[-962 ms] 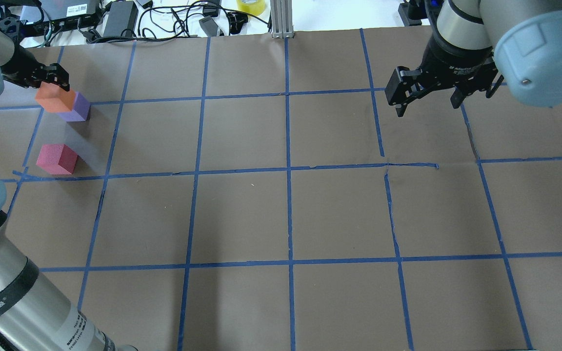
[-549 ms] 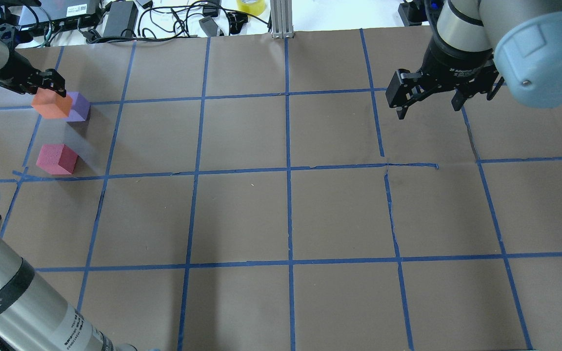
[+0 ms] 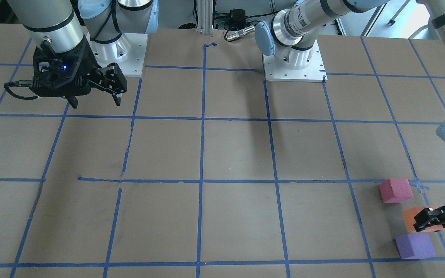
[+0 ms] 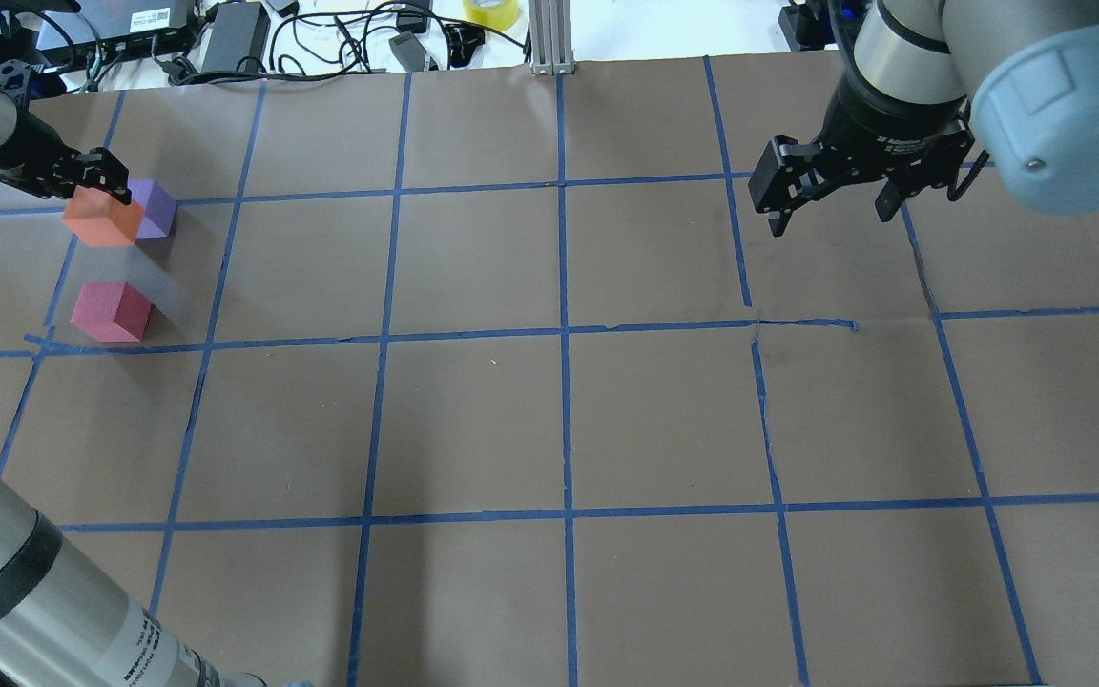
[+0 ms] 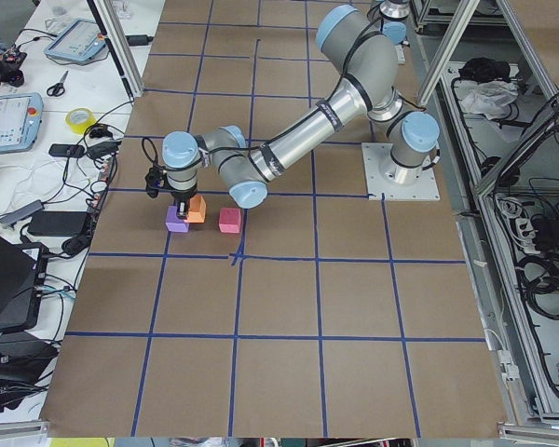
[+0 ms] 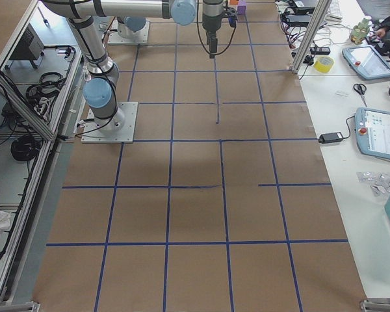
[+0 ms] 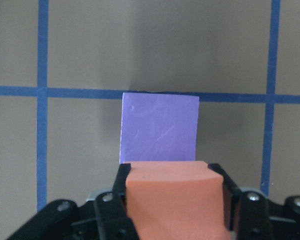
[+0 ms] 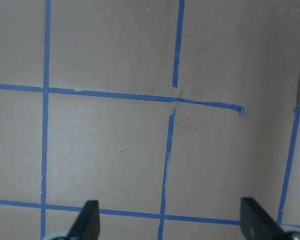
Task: Arrange blocks in a line
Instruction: 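Lower the orange cube between the purple and pink cubes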
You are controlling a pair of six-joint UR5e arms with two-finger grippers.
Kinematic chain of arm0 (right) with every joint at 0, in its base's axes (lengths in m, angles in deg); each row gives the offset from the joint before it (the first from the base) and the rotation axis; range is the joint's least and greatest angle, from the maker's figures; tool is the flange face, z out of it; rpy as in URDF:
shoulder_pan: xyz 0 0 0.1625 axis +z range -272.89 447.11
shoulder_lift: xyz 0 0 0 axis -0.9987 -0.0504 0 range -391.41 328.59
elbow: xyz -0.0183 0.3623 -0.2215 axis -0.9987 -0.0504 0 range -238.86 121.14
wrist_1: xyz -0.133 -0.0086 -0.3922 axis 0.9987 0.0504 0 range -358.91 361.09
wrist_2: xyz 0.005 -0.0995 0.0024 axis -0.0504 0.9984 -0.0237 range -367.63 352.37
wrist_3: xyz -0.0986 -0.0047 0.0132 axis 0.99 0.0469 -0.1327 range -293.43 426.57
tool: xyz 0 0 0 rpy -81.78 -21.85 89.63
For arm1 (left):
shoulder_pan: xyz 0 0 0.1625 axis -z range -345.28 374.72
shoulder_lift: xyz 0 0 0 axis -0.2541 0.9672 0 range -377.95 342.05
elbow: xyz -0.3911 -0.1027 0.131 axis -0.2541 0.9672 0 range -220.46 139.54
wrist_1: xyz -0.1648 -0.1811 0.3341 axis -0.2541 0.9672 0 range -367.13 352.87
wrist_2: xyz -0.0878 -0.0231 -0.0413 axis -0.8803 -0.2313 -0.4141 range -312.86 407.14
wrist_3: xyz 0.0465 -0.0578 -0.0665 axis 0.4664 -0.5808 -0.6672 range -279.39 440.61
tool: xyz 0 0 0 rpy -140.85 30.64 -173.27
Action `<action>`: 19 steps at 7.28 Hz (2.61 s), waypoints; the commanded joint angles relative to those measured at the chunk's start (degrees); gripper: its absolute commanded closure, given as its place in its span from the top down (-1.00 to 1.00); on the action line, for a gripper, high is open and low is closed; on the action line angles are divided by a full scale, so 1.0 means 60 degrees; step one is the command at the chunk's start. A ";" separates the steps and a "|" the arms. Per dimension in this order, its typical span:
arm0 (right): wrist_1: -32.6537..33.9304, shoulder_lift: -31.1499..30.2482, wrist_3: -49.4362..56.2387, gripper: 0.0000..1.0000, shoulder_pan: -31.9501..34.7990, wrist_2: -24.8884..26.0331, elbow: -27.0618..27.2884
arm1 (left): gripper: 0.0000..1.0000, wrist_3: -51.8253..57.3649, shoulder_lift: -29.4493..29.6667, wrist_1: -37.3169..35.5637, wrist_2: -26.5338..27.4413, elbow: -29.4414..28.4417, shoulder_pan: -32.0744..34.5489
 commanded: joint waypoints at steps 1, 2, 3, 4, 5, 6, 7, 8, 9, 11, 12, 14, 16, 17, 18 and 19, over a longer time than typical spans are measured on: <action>-0.0161 0.0069 0.0092 1.00 -0.0041 -0.0038 0.0008 | 0.01 0.0058 -0.0018 0.0018 -0.0010 0.0079 -0.0106; -0.0756 0.0099 0.0093 1.00 -0.0070 0.0051 0.0023 | 0.01 0.0058 -0.0047 0.0004 -0.0025 0.0311 -0.0136; -0.0762 0.0099 0.0078 1.00 -0.0056 0.0037 0.0009 | 0.01 0.0059 -0.0192 0.0004 -0.0025 0.0516 -0.0136; -0.0806 0.0084 0.0035 1.00 -0.0056 0.0052 0.0009 | 0.01 0.0059 -0.0208 -0.0054 -0.0025 0.0576 -0.0136; -0.0676 -0.0003 -0.0082 1.00 -0.0070 0.0066 -0.0122 | 0.01 0.0073 -0.0165 -0.0113 -0.0025 0.0591 -0.0136; -0.0297 -0.0047 -0.0083 1.00 -0.0085 0.0110 -0.0123 | 0.01 0.0102 -0.0048 -0.0186 -0.0010 0.0577 -0.0136; -0.0192 -0.0120 -0.0068 1.00 -0.0085 0.0110 -0.0123 | 0.01 0.0262 0.0011 -0.0245 -0.0010 0.0577 -0.0136; -0.0191 -0.0164 -0.0097 1.00 -0.0085 0.0125 -0.0109 | 0.01 0.0496 0.0026 -0.0245 0.0004 0.0606 -0.0136; -0.0206 -0.0252 -0.0097 1.00 -0.0085 0.0343 -0.0065 | 0.01 0.0498 0.0041 -0.0303 0.0004 0.0693 -0.0136; -0.0249 -0.0253 -0.0097 1.00 -0.0085 0.0433 -0.0065 | 0.01 0.0454 0.0085 -0.0523 -0.0010 0.0898 -0.0136; -0.0235 -0.0267 -0.0097 1.00 -0.0085 0.0433 -0.0065 | 0.01 0.0440 0.0085 -0.0784 0.0004 0.1001 -0.0136; -0.0235 -0.0267 -0.0083 1.00 -0.0071 0.0418 -0.0065 | 0.01 0.0424 0.0143 -0.0875 -0.0010 0.1147 -0.0136; -0.0250 -0.0267 -0.0083 1.00 -0.0071 0.0418 -0.0050 | 0.02 0.0425 0.0158 -0.0890 -0.0010 0.1163 -0.0136; -0.0308 -0.0267 -0.0083 1.00 -0.0085 0.0433 -0.0050 | 0.02 0.0425 0.0187 -0.0890 0.0004 0.1163 -0.0136; -0.0323 -0.0267 -0.0083 1.00 -0.0085 0.0433 -0.0050 | 0.02 0.0454 0.0187 -0.0890 0.0004 0.1163 -0.0136; -0.0308 -0.0267 -0.0097 1.00 -0.0085 0.0433 -0.0050 | 0.02 0.0498 0.0187 -0.0904 0.0004 0.1148 -0.0136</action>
